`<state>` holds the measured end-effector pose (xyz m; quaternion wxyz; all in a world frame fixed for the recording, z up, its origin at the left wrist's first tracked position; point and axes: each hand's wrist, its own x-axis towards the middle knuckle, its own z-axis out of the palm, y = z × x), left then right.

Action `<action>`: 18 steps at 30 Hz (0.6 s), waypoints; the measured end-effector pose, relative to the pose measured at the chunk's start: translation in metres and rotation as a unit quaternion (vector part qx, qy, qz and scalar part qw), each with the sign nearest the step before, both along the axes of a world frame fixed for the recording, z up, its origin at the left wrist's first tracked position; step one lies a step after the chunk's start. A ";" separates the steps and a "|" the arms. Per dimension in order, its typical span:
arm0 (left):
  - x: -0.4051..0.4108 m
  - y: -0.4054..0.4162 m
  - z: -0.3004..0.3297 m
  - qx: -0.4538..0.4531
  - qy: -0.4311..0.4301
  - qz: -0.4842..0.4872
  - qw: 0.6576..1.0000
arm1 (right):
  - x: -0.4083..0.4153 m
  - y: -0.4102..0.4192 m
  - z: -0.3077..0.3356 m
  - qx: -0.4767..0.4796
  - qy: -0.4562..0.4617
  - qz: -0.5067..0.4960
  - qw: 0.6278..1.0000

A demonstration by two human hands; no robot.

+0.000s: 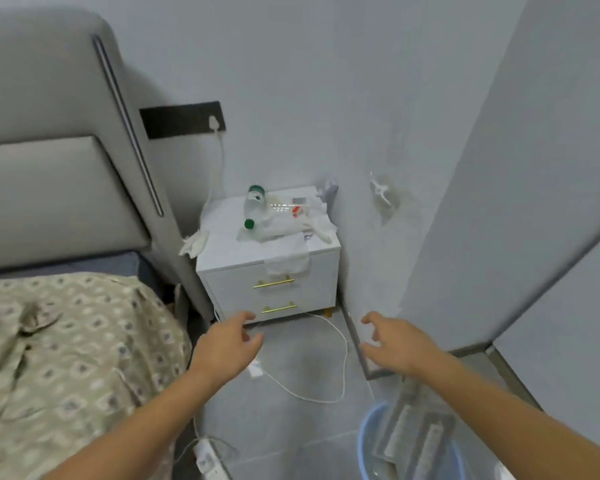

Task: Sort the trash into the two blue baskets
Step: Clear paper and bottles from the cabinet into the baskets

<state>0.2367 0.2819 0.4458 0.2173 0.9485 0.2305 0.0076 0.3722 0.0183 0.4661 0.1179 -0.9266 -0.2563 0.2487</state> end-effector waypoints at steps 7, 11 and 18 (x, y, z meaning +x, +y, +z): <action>0.042 0.113 0.074 -0.010 0.021 0.002 1.000 | 0.069 0.144 0.073 0.033 -0.007 -0.014 0.999; 0.101 0.142 0.060 -0.013 0.002 0.029 0.999 | 0.126 0.198 0.048 0.081 -0.008 -0.034 0.996; 0.177 0.212 0.009 -0.031 0.008 0.162 0.986 | 0.219 0.258 -0.011 0.094 -0.033 -0.029 0.995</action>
